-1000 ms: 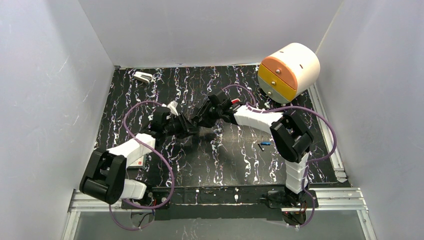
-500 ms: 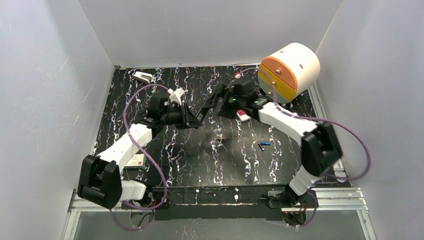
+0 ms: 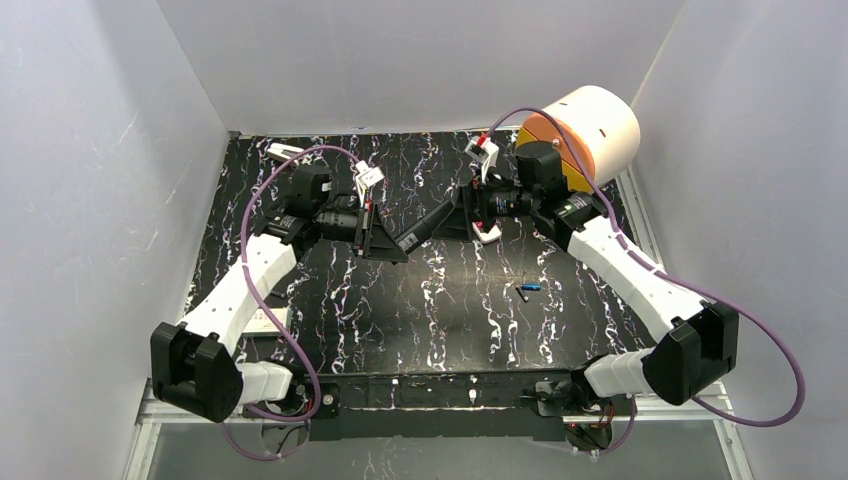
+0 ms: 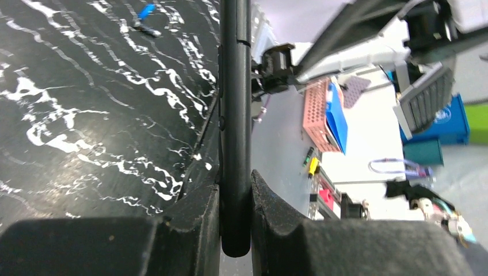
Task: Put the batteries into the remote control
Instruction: Adjust the remote control.
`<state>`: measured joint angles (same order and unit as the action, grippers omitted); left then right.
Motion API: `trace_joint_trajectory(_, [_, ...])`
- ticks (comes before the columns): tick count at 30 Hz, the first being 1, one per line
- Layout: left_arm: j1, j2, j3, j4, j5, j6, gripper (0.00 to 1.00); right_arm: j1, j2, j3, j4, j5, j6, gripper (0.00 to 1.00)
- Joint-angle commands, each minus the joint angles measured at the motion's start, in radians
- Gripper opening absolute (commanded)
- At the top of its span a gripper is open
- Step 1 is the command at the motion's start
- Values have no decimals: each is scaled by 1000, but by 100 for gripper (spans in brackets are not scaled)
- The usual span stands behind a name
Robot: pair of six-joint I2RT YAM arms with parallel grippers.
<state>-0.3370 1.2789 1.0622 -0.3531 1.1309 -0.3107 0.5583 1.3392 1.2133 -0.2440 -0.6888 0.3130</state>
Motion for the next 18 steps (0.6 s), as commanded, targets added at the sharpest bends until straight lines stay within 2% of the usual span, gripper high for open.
trace_joint_trajectory(1, [-6,-85,21,25,185,60,0,-1,20,78,-113,-145,-159,89])
trace_joint_trajectory(8, [-5,-121,36,-82,236,185,0,-1,19,104,-48,-254,-129,84])
trace_joint_trajectory(14, [-6,-122,31,-107,237,211,0,-1,-20,70,175,-365,53,83])
trace_joint_trajectory(18, [-6,-122,30,-111,241,220,0,-1,-11,69,232,-381,123,80])
